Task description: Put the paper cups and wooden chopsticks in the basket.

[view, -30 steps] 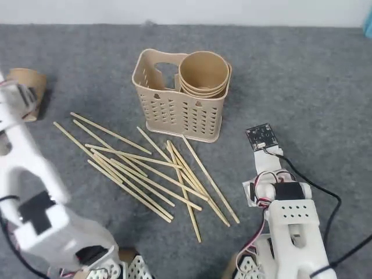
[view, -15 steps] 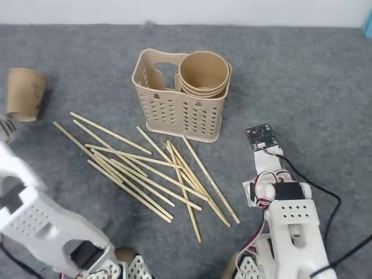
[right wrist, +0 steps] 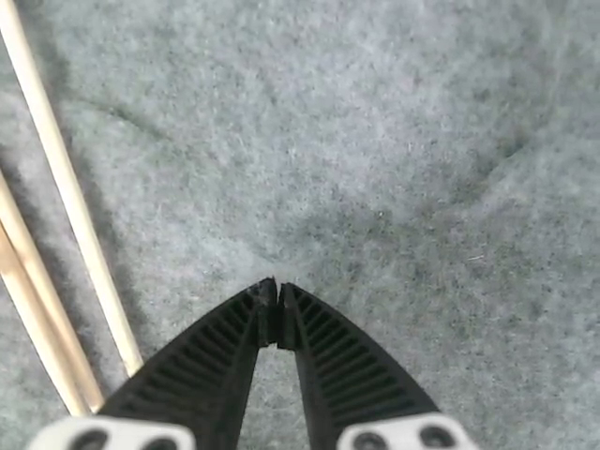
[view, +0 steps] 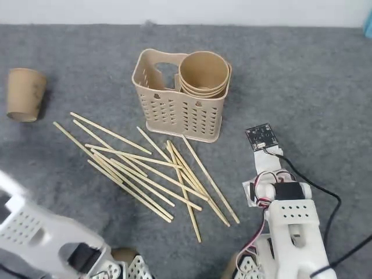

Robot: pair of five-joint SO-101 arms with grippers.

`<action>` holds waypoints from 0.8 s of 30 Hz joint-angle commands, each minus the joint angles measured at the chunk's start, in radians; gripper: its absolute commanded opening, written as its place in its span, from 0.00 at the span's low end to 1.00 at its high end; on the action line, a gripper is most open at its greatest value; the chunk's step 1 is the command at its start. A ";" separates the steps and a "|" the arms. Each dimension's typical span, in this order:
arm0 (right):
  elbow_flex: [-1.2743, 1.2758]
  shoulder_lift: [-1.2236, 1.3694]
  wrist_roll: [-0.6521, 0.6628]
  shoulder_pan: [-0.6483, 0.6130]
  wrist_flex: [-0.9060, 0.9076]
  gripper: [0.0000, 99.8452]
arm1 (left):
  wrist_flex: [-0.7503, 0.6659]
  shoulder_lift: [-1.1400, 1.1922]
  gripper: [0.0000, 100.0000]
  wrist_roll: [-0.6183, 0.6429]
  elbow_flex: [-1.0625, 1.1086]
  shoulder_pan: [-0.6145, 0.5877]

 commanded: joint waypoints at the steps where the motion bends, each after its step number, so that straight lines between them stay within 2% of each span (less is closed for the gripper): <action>1: 0.000 0.005 0.009 -0.008 -0.008 0.01 | -0.026 -0.005 0.05 -0.011 -0.087 -0.066; 10: 0.000 0.005 0.009 -0.008 -0.008 0.01 | -0.029 -0.002 0.05 -0.011 -0.159 -0.152; 14: 0.000 0.005 0.009 -0.008 -0.007 0.01 | -0.101 0.011 0.05 -0.011 -0.154 -0.187; 19: 0.000 0.005 0.009 -0.008 -0.007 0.01 | -0.230 0.133 0.05 -0.011 -0.199 -0.213; 24: 0.000 0.005 0.009 -0.010 -0.007 0.01 | -0.255 0.269 0.05 -0.011 -0.334 -0.219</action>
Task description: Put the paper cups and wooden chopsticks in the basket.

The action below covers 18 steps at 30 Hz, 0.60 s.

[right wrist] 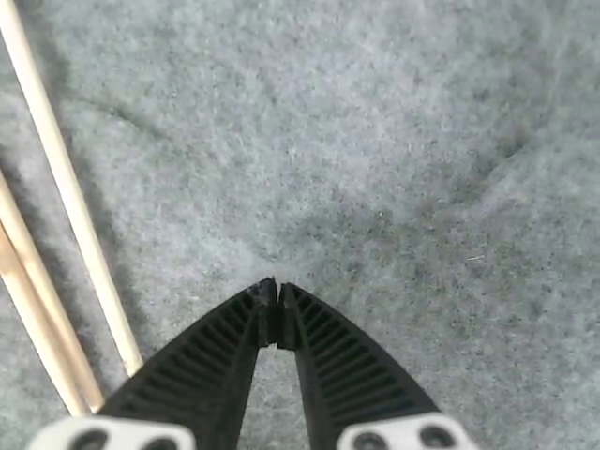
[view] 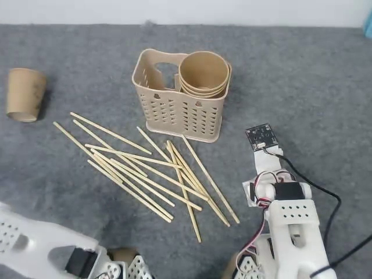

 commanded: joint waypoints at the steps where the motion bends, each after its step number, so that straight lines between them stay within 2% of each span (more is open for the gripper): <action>1: 0.000 0.005 0.009 -0.010 -0.007 0.01 | -0.034 0.064 0.05 -0.011 -0.159 -0.006; 8: 0.000 0.005 0.009 -0.010 -0.007 0.01 | -0.008 0.126 0.05 -0.011 -0.314 -0.006; 18: 0.000 0.005 0.009 -0.010 -0.008 0.01 | 0.201 0.120 0.05 -0.009 -0.513 -0.005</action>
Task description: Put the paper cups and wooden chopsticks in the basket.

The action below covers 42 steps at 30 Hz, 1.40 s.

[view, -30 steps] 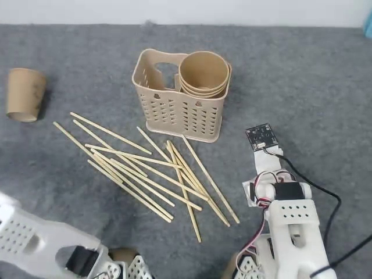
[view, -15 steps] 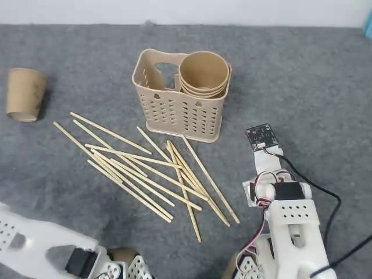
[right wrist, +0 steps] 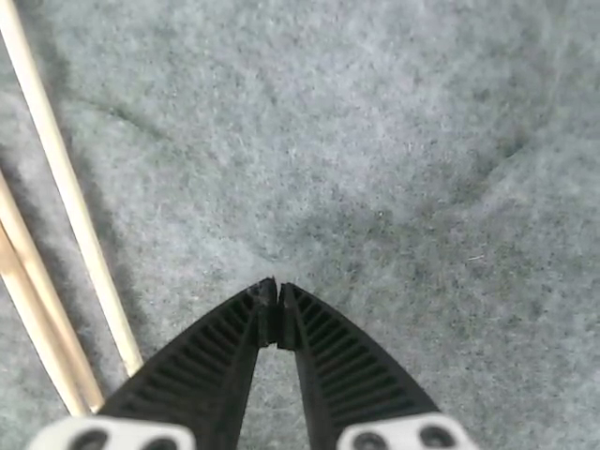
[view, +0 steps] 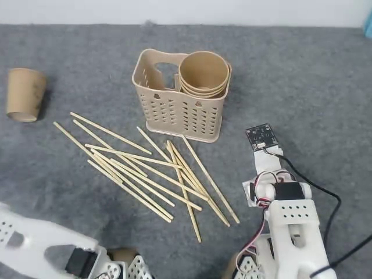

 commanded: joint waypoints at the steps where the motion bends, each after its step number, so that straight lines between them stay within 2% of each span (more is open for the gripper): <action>1: 0.000 0.005 0.009 -0.010 -0.008 0.01 | 0.124 -0.026 0.05 -0.009 -0.139 -0.002; 5: 0.000 0.005 0.009 -0.010 -0.008 0.01 | 0.305 -0.020 0.06 -0.014 -0.257 0.008; 11: 0.000 0.005 0.009 -0.010 -0.008 0.01 | 0.574 -0.017 0.20 -0.157 -0.344 0.052; 16: 0.000 0.005 0.009 -0.010 -0.008 0.01 | 0.540 0.008 0.22 -0.190 -0.305 0.068; 24: 0.000 0.005 0.009 -0.010 -0.008 0.01 | 0.353 0.158 0.18 -0.190 -0.298 0.061; 27: 0.000 0.005 0.009 -0.010 -0.008 0.01 | 0.328 0.199 0.14 -0.190 -0.300 0.064; 32: 0.000 0.005 0.009 -0.010 -0.008 0.01 | 0.333 0.201 0.01 -0.190 -0.312 0.069; 37: 0.000 0.005 0.009 -0.010 -0.008 0.01 | 0.545 0.164 0.01 -0.186 -0.449 0.081; 42: 0.000 0.005 0.009 -0.010 -0.008 0.01 | 0.861 0.153 0.01 -0.184 -0.661 0.153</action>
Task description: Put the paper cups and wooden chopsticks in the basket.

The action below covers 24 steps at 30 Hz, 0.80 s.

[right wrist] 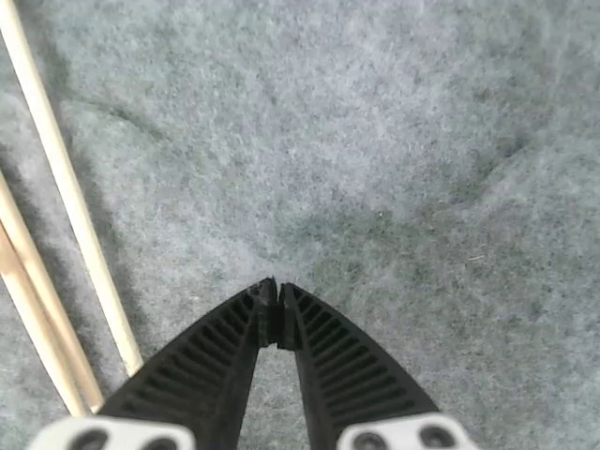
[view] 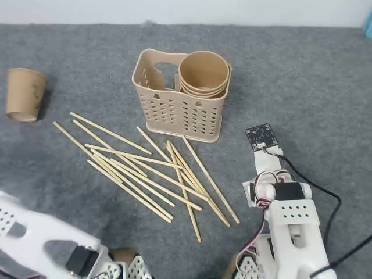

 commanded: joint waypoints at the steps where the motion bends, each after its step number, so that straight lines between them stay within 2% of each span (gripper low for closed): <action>1: 0.000 0.005 0.009 -0.010 -0.008 0.01 | 0.295 -0.069 0.01 -0.002 -0.229 0.091; 3: 0.000 0.005 0.009 -0.010 -0.008 0.01 | 0.393 -0.064 0.01 0.000 -0.331 0.135; 8: 0.000 0.005 0.009 -0.010 -0.008 0.01 | 0.387 -0.104 0.01 0.161 -0.433 0.203; 11: 0.000 0.005 0.009 -0.010 -0.008 0.01 | 0.387 -0.176 0.01 0.230 -0.420 0.262; 17: 0.000 0.005 0.009 -0.010 -0.010 0.01 | 0.388 -0.353 0.01 0.391 -0.295 0.394; 24: 0.000 0.005 0.009 -0.010 -0.012 0.01 | 0.388 -0.690 0.01 0.459 0.039 0.600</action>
